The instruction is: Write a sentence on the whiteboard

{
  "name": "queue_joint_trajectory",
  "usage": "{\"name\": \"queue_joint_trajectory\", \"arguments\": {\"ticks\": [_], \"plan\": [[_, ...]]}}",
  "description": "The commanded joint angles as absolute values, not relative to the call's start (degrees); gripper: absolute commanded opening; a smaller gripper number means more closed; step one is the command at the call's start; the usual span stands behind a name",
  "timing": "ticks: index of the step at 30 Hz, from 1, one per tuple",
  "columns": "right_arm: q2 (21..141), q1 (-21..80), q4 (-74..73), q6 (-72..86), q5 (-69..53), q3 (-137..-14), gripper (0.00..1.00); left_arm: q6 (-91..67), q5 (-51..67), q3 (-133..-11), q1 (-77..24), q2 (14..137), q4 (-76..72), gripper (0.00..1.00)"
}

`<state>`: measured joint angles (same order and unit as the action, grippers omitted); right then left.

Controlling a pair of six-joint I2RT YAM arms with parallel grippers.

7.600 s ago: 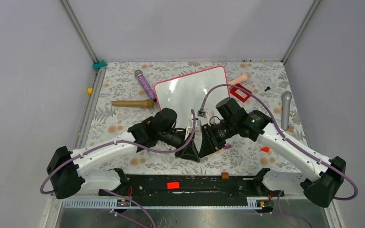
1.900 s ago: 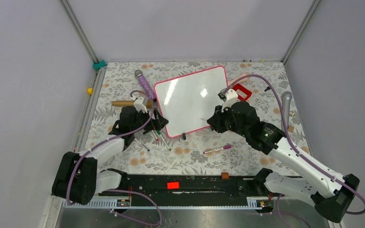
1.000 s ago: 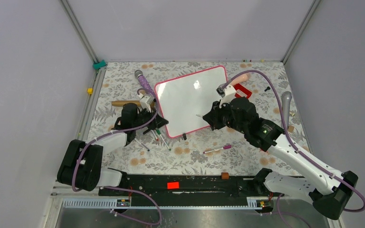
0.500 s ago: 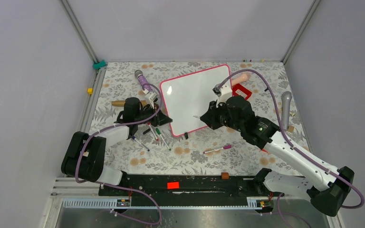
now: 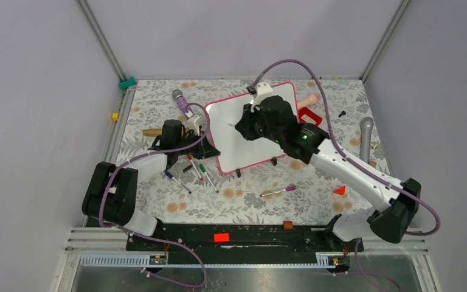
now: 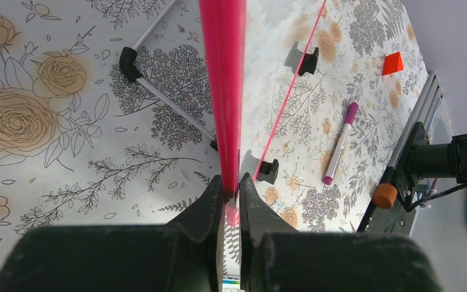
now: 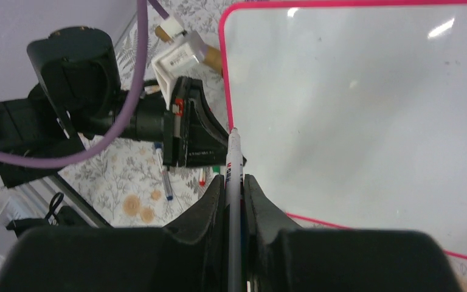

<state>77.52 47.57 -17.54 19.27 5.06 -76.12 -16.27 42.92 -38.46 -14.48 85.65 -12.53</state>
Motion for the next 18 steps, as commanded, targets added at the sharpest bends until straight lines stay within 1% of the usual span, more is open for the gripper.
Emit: {"name": "queue_joint_trajectory", "arguments": {"ticks": [1, 8, 13, 18], "plan": [[83.72, 50.41, -18.5, 17.92, 12.72, -84.59, 0.0, -10.94, 34.54, -40.43, -14.49, 86.22, -7.2, 0.0], [90.93, 51.84, -19.98, 15.47, 16.72, -91.54, 0.0, -10.22, 30.24, -40.68, -14.42, 86.38, -5.19, 0.0], [93.1, 51.93, -19.98, 14.04, 17.95, -93.71, 0.0, -10.04, 33.73, -42.07, -14.28, 90.11, -5.6, 0.0], [95.49, 51.94, -20.61, 13.18, 17.93, -96.45, 0.0, -9.82, 33.75, -41.43, -14.33, 89.64, -6.26, 0.0]]}}
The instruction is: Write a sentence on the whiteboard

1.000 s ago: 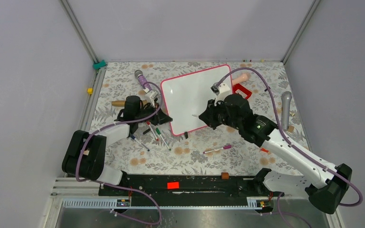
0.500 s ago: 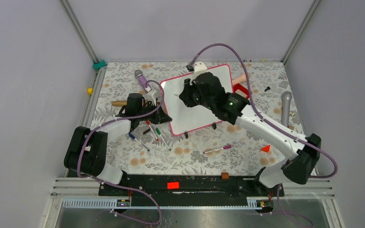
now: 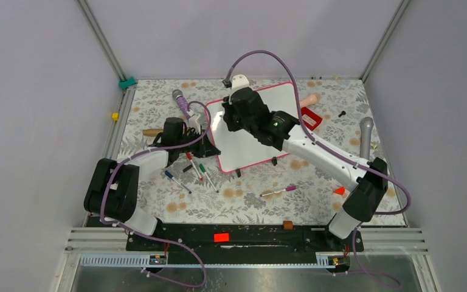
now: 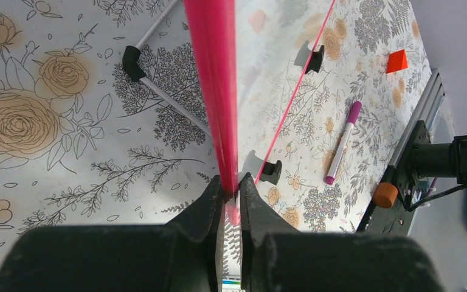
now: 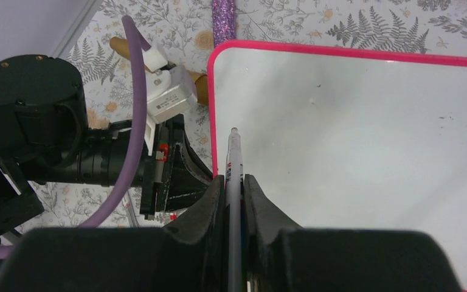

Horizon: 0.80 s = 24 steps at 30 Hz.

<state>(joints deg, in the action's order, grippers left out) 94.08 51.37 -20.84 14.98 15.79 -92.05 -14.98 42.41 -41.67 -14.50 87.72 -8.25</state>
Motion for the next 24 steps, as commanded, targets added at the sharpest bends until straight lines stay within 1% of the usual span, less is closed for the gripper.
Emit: {"name": "queue_joint_trajectory", "arguments": {"ticks": [1, 5, 14, 24], "plan": [[96.12, 51.94, -20.78, 13.08, 17.71, -97.07, 0.0, -9.96, 34.32, -41.4, -14.28, 89.86, -6.51, 0.0], [99.11, 51.94, -21.84, 13.04, 17.42, -100.19, 0.0, -10.35, 35.8, -42.0, -14.3, 91.04, -6.52, 0.0], [104.63, 51.94, -24.51, 12.36, 18.73, -106.25, 0.0, -10.79, 35.26, -42.64, -14.3, 91.98, -5.64, 0.0], [108.22, 51.94, -25.18, 11.37, 20.99, -109.57, 0.0, -10.96, 35.59, -42.8, -14.27, 92.47, -5.54, 0.0]]}}
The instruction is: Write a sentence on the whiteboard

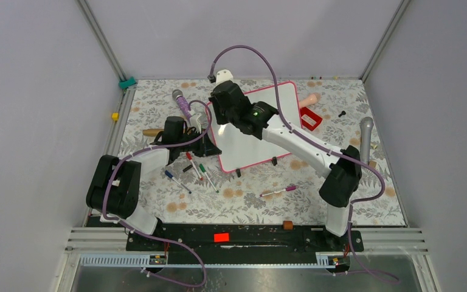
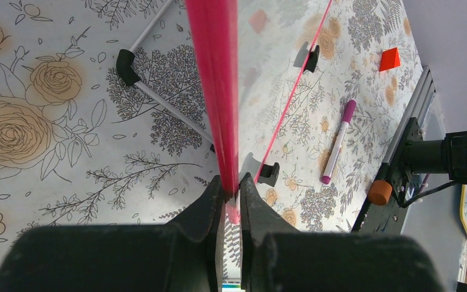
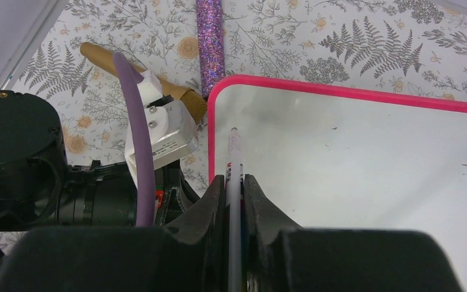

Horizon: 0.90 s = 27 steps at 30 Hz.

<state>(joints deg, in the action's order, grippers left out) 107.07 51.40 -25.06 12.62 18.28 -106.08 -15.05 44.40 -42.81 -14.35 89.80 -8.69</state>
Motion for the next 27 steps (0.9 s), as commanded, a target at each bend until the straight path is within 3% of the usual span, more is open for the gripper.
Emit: {"name": "queue_joint_trajectory", "arguments": {"ticks": [1, 16, 27], "plan": [[108.54, 51.94, -25.14, 11.22, 21.23, -109.9, 0.0, -10.98, 35.61, -42.8, -14.25, 92.46, -5.54, 0.0], [113.46, 51.93, -27.72, 9.69, 24.2, -114.06, 0.0, -10.92, 35.42, -42.67, -14.28, 92.02, -5.62, 0.0], [108.05, 51.95, -26.48, 11.52, 22.33, -104.84, 0.0, -10.8, 35.14, -42.73, -14.33, 91.67, -5.28, 0.0]]}}
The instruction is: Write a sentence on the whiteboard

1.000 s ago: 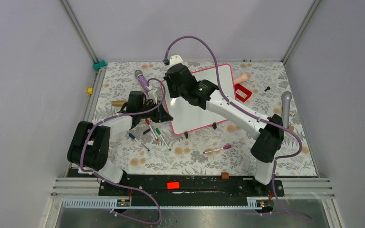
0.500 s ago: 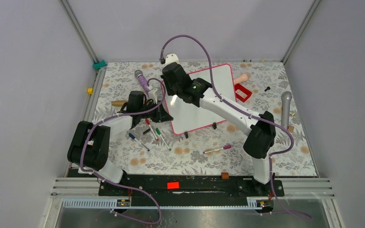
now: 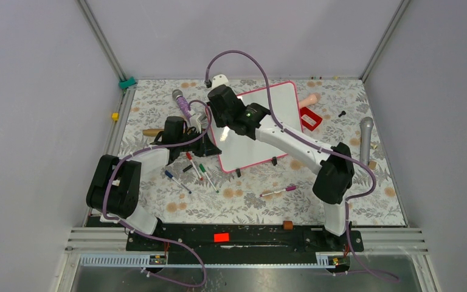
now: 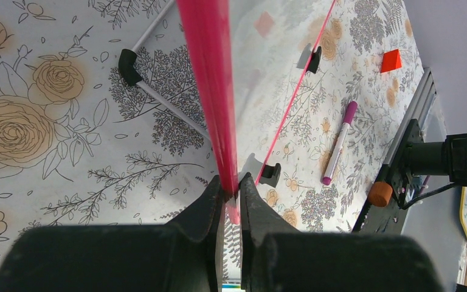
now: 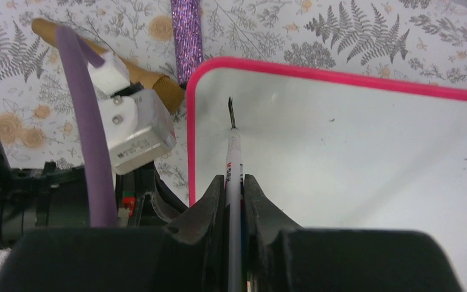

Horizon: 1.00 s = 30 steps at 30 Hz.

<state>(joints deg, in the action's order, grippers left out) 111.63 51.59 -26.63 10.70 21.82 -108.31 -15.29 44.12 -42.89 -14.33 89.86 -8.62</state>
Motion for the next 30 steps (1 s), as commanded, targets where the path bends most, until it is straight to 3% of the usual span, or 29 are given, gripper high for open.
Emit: {"name": "queue_joint_trajectory", "arguments": {"ticks": [1, 18, 30], "plan": [[107.43, 51.94, -25.83, 11.63, 22.17, -103.58, 0.0, -10.81, 35.08, -42.72, -14.28, 91.65, -5.29, 0.0], [104.55, 51.98, -25.3, 10.17, 19.86, -106.9, 0.0, -10.72, 34.88, -42.54, -14.28, 91.41, -5.45, 0.0], [110.33, 51.87, -27.93, 8.12, 21.61, -114.8, 0.0, -10.68, 34.87, -42.53, -14.27, 91.37, -5.49, 0.0]]}}
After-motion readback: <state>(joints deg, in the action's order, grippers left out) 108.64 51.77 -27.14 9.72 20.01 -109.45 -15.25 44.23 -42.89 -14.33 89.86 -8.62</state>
